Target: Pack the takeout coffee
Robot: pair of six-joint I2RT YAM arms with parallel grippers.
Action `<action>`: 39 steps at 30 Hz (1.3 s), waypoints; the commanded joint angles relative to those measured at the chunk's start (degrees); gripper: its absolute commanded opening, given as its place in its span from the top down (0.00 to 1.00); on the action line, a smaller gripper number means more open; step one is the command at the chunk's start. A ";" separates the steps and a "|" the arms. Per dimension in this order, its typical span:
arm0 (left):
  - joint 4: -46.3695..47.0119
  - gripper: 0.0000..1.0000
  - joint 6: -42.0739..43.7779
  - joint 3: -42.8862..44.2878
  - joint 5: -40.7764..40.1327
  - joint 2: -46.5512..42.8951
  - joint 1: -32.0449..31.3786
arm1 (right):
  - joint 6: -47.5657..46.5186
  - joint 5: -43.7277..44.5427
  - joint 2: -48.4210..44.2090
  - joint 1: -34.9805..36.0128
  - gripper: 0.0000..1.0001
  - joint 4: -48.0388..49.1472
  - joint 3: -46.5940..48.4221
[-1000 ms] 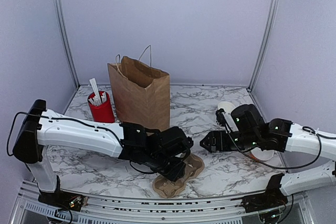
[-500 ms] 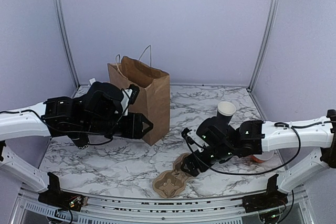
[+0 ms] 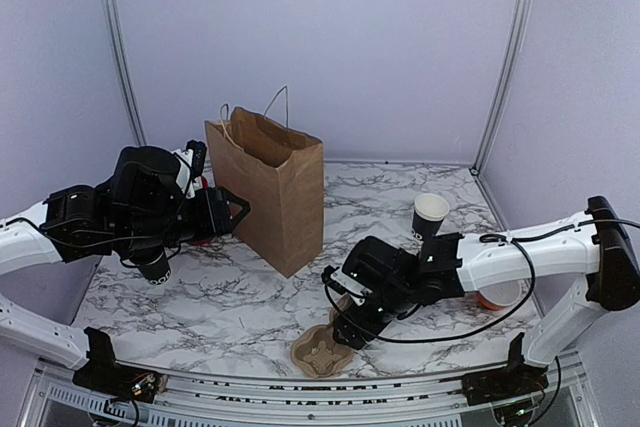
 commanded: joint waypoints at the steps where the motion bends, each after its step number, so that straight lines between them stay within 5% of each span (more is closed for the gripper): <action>1: 2.16 0.51 -0.94 -1.29 -2.09 -1.51 0.87 | 1.17 0.71 3.01 1.56 0.18 -0.91 3.47; 19: 2.82 0.50 0.34 -3.71 -5.63 -7.67 2.30 | 7.11 7.10 13.63 4.33 0.28 -3.22 9.06; 39: 2.19 0.46 2.62 0.86 -10.83 -11.04 5.12 | 12.27 7.32 14.93 5.62 0.40 -1.79 9.08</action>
